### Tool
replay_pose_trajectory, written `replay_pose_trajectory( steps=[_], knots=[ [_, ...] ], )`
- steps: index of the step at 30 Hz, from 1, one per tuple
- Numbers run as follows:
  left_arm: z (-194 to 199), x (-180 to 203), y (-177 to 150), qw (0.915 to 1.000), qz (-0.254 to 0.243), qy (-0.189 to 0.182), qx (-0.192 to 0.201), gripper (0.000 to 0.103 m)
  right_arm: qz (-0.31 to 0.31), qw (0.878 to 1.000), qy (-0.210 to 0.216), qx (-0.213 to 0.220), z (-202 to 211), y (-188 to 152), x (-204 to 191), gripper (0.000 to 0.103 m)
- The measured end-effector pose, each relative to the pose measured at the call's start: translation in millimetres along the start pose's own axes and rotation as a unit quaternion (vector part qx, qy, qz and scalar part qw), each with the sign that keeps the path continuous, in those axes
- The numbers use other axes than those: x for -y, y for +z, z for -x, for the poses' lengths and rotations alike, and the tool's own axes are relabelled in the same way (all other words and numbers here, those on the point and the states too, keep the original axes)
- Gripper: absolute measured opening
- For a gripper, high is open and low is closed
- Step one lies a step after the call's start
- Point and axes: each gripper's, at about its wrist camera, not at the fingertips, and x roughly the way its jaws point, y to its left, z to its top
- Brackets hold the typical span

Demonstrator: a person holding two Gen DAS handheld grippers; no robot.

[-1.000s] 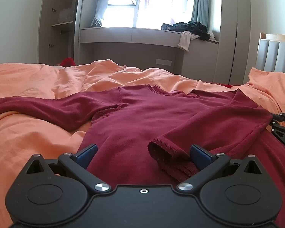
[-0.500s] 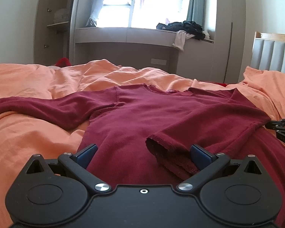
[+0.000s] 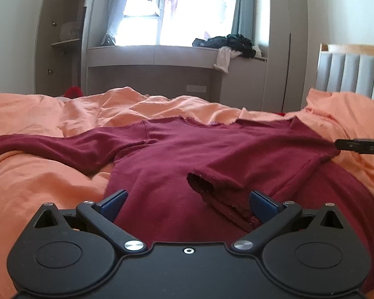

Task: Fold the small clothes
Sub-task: 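Grasp the other sleeve cuff with the left gripper and lift it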

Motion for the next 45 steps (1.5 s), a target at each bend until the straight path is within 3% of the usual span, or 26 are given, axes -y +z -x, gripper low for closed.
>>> replay_pose_trajectory(
  steps=[2,6,11,15,17,22,25,27,29,32,34,35,40,42,45],
  knots=[
    [9,-7,6,0.9995,0.014,0.024,0.015,0.102,-0.013,1.000,0.008,-0.003,-4,1,-11,0.103],
    [25,-40,22,0.9915,0.049,0.119,0.020,0.103,0.030,0.999,0.025,-0.024,-8,-10,-36,0.103],
    [40,-119,37,0.9721,0.125,0.199,0.002,0.103,0.059,0.998,0.023,-0.008,7,-16,-45,0.103],
    [55,-184,38,0.9434,0.204,0.261,0.007,0.103,0.067,0.997,0.034,0.003,17,-16,-53,0.103],
    [58,-212,35,0.9227,0.259,0.286,0.005,0.103,0.069,0.997,0.039,0.006,23,-16,-55,0.103],
    [55,-257,21,0.8828,0.380,0.276,0.001,0.102,0.081,0.996,0.045,0.009,32,-18,-62,0.103],
    [55,-265,12,0.8554,0.435,0.280,0.025,0.100,0.083,0.995,0.050,0.008,33,-19,-63,0.103],
    [59,-266,9,0.8420,0.447,0.298,0.047,0.093,0.085,0.995,0.048,0.003,32,-20,-65,0.103],
    [59,-260,10,0.8410,0.438,0.312,0.058,0.085,0.090,0.995,0.047,-0.001,32,-22,-66,0.103],
    [59,-254,12,0.8446,0.437,0.302,0.069,0.067,0.091,0.995,0.047,-0.005,30,-25,-66,0.103],
    [59,-247,17,0.8498,0.427,0.299,0.077,0.047,0.088,0.995,0.049,-0.006,29,-25,-64,0.103],
    [61,-245,19,0.8515,0.422,0.302,0.078,0.043,0.086,0.995,0.050,-0.007,28,-26,-64,0.103],
    [56,-239,32,0.8486,0.400,0.337,0.080,0.007,0.092,0.995,0.049,-0.005,29,-26,-63,0.103],
    [54,-235,42,0.8543,0.375,0.350,0.083,0.004,0.096,0.994,0.047,-0.002,31,-26,-63,0.103],
    [52,-223,66,0.8743,0.312,0.356,0.107,0.003,0.097,0.994,0.047,0.006,35,-24,-63,0.103]
  ],
)
